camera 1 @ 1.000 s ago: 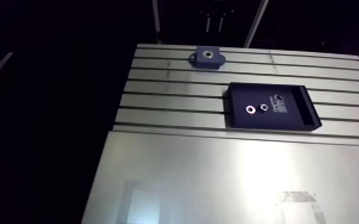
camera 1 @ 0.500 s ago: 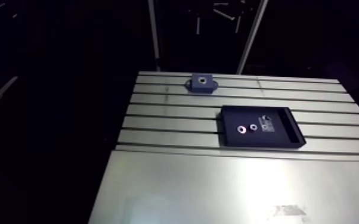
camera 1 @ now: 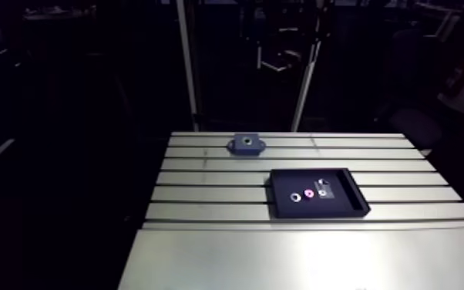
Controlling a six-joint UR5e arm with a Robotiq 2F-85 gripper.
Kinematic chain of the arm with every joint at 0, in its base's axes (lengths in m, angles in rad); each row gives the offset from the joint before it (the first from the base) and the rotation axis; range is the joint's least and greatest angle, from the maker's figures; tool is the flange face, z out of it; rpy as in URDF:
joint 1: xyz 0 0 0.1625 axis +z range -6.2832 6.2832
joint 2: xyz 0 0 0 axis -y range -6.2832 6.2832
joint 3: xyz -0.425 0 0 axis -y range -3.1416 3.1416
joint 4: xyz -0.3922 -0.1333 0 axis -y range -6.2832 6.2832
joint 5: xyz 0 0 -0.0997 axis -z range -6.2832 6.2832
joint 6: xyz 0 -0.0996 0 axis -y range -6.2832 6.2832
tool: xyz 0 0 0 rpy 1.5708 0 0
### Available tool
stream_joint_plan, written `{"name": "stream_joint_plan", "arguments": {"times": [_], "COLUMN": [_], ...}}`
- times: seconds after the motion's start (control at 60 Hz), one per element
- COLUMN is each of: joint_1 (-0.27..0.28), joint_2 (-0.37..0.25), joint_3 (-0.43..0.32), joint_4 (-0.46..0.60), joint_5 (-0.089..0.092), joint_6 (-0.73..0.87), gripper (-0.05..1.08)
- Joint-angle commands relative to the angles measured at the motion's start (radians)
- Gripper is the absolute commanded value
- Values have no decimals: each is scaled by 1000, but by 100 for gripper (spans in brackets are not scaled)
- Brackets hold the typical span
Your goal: Pick up the bearing and press it into the housing until flush.
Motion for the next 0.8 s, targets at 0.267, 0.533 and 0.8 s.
{"name": "stream_joint_plan", "arguments": {"times": [0.267,0.533,0.8], "joint_1": [-78,-76,-79], "joint_2": [-138,-134,-132], "joint_3": [47,46,45], "joint_4": [24,28,29], "joint_5": [0,37,30], "joint_6": [-28,-19,-19], "gripper": [0,0,0]}}
